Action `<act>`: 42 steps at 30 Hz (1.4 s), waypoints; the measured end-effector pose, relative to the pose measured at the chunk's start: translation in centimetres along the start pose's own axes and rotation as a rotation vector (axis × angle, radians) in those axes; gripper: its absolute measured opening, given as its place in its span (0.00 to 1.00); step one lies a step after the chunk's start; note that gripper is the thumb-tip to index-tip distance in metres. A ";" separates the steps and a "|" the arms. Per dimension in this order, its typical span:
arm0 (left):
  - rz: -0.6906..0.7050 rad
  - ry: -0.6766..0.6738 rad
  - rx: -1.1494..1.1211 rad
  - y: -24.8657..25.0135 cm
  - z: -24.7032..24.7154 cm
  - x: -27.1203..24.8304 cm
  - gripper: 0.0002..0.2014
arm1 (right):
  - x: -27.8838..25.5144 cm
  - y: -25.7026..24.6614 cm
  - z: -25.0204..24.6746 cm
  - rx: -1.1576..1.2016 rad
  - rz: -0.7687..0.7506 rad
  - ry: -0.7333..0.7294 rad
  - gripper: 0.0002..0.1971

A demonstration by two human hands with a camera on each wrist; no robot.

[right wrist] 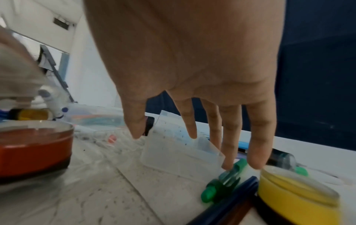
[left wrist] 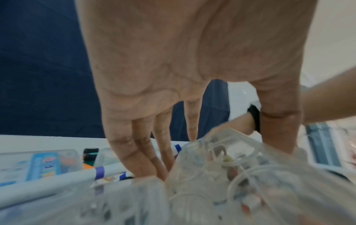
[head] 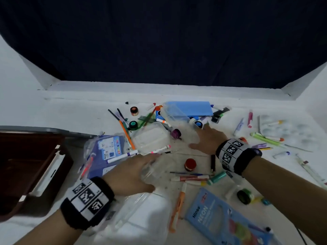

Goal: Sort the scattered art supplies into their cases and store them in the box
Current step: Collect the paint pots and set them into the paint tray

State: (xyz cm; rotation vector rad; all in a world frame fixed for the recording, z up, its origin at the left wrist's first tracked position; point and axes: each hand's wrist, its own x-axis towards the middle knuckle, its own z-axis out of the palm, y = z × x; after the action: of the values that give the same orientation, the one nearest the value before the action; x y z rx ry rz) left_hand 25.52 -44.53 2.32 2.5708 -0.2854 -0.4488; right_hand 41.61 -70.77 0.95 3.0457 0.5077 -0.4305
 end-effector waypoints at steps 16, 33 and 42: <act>0.061 0.669 -0.837 7.5 -4.5 -1.9 0.55 | -4.6 2.4 -5.2 1.515 -0.104 -0.023 0.06; 0.145 0.588 -1.524 3.8 2.0 -4.5 0.61 | -13.1 2.1 -2.4 1.021 -0.597 -0.175 0.36; 0.152 0.532 -1.554 2.4 1.3 -7.3 0.50 | -14.6 -2.3 -1.3 0.853 -0.516 -0.174 0.42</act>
State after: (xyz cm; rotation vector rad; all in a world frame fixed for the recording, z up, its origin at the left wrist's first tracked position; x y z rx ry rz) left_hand 17.99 -45.08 4.43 1.0432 0.0826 0.1190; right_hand 27.90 -73.10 6.24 3.5266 1.4257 -1.1853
